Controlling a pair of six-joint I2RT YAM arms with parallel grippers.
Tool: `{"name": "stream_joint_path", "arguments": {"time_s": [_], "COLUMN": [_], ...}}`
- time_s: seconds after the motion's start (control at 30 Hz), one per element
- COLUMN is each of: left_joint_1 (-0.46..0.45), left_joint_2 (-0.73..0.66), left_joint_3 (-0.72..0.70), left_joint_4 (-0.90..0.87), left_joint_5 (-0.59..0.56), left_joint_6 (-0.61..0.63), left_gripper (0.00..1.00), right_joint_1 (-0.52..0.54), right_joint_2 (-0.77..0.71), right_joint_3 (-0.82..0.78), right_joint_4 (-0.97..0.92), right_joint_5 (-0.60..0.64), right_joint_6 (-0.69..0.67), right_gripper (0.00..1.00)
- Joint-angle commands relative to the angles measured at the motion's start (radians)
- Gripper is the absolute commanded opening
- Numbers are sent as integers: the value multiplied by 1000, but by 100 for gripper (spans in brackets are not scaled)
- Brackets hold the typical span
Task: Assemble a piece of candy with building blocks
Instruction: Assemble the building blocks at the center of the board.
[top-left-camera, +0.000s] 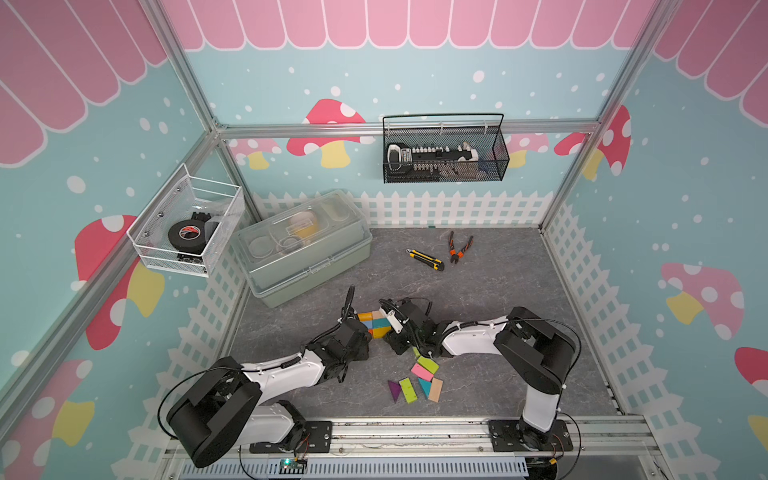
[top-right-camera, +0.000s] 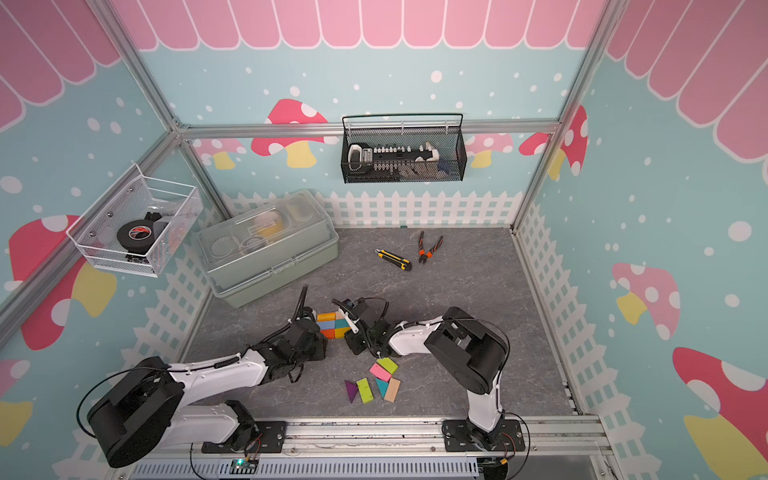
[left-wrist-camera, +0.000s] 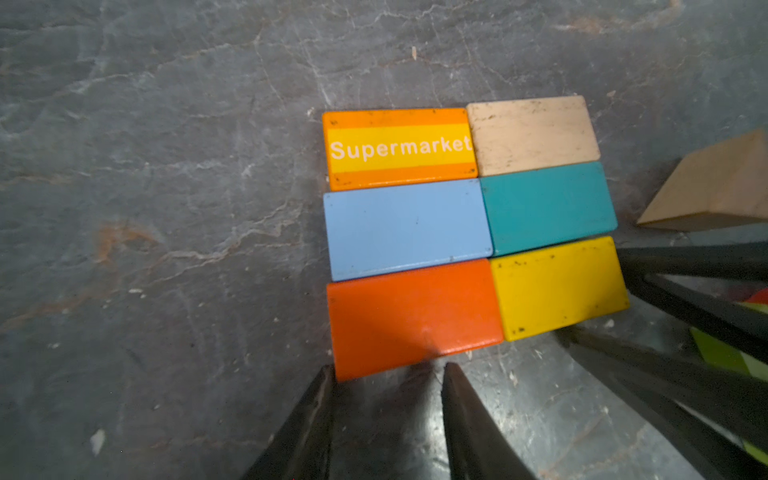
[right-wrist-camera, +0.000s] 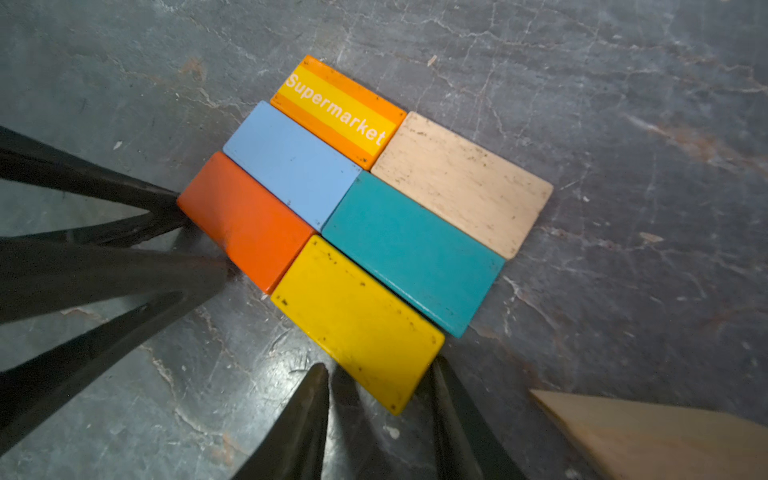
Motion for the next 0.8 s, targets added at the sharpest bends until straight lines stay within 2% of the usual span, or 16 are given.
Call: {"name": "stream_joint_path", "arguments": {"time_s": [0.0,0.3,0.5,0.77], "left_joint_1": [2,2,2,2], "left_joint_2": [22,19,-26,-72], "left_joint_3": [-14,-23,-29,-15], "left_joint_4": [-12,-21,-64,-139], "left_joint_5": [48,41,19,14], "left_joint_6": [12,7,-10,-30], "left_gripper": [42,42,45,50], "right_joint_1": [-3,-2,-2,-3], "right_joint_2": [33,33,6,-61], "right_joint_3": [-1,-6,-23,-47], "right_joint_4": [-27,-31,-35,-57], "right_joint_5": [-34,-15,23,29], "right_joint_6": [16,22,29,29], "right_gripper": [40,41,48,53]}}
